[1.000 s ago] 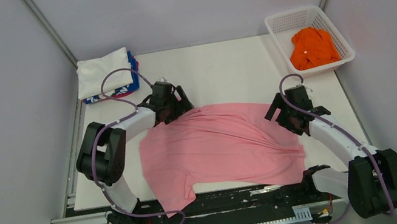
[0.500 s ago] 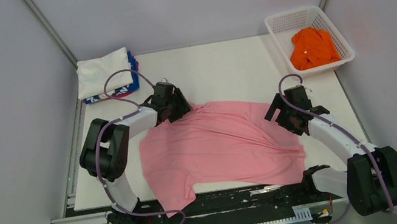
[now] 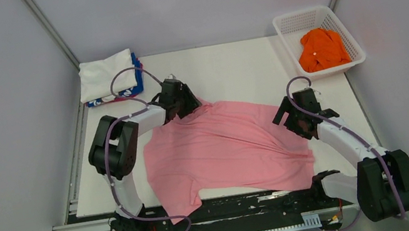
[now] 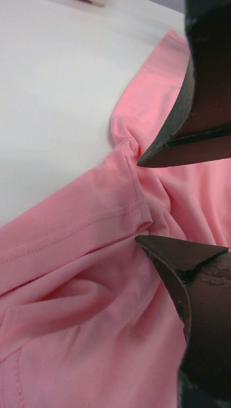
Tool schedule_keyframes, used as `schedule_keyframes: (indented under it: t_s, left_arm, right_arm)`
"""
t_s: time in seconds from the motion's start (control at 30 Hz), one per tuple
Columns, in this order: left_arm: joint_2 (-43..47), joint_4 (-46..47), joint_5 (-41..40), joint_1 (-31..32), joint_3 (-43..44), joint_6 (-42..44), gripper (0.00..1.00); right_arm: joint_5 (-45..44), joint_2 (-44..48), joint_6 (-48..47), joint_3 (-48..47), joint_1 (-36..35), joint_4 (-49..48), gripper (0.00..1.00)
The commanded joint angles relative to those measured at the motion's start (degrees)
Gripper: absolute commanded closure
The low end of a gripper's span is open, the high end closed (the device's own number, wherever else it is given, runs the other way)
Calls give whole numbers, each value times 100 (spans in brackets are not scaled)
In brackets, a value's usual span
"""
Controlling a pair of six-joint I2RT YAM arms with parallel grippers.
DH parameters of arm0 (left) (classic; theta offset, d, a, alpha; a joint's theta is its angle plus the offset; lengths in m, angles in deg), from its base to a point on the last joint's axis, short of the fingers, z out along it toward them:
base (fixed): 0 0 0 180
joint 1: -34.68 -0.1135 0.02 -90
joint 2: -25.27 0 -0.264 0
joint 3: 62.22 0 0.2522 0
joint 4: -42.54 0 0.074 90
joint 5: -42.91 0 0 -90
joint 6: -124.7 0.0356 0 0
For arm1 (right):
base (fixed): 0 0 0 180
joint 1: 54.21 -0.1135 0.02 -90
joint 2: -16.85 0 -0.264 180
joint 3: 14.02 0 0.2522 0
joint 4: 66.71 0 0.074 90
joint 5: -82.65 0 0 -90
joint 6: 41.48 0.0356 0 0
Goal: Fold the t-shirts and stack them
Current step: Flatten out the tshirt
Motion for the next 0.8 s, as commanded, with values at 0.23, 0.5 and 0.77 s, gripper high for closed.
schedule_keyframes:
  t_s: [0.23, 0.5, 0.77]
  left_arm:
    - [-565, 348, -91, 13, 793, -134, 39]
    - [-761, 577, 90, 13, 874, -147, 39]
    - [-1205, 1404, 434, 12, 1251, -753, 39]
  right_arm:
    - [-246, -22, -110, -100, -18, -248, 0]
    - [-278, -114, -128, -117, -21, -271, 0]
    - [-229, -167, -110, -109, -23, -336, 0]
